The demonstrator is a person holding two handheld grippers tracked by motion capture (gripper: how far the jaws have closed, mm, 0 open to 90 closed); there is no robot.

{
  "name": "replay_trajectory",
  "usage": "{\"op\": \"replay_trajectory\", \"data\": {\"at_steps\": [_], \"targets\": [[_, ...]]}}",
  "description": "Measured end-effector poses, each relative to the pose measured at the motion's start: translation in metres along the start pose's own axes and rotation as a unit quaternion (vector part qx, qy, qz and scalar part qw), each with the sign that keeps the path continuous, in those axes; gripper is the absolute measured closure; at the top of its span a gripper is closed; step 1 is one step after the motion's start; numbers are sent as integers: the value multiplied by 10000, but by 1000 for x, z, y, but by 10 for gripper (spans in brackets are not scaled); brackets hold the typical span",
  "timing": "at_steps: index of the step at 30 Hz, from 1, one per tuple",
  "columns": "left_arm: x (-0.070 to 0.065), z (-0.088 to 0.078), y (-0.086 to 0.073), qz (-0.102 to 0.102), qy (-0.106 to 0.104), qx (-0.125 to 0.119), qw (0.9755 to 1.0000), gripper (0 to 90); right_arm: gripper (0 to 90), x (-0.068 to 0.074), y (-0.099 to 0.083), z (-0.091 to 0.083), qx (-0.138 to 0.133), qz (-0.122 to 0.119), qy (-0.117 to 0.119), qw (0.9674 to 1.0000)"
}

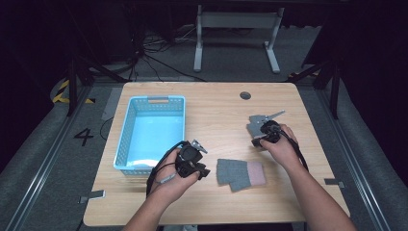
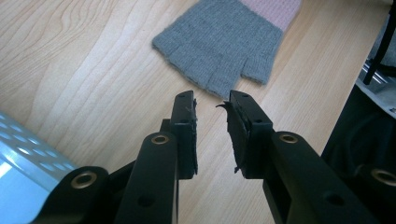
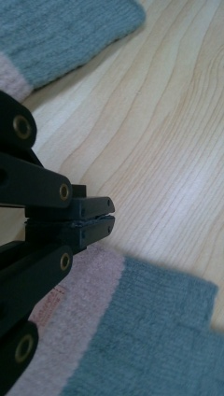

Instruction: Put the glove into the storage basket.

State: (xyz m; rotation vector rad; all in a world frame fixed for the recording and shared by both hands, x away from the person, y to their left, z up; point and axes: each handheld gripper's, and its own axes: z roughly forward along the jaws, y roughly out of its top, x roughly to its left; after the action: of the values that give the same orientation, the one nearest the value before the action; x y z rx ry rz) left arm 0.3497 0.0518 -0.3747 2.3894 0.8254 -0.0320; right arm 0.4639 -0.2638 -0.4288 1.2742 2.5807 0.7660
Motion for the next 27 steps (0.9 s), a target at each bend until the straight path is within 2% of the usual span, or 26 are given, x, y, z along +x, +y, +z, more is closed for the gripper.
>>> {"op": "replay_trajectory", "data": {"at_steps": [14,19,27], "targets": [[-1,2,3,51,-43,14,10000,722,899,-13,-23,-18,23,177,-49,9998],[-1,2,4,48,-88,-21,9999,709,867,-8,-22,-26,-148,161,105,9997],[1,1,6,76,-139,-44,9999,682,809,-5,-13,-42,-377,140,33,9992]]}}
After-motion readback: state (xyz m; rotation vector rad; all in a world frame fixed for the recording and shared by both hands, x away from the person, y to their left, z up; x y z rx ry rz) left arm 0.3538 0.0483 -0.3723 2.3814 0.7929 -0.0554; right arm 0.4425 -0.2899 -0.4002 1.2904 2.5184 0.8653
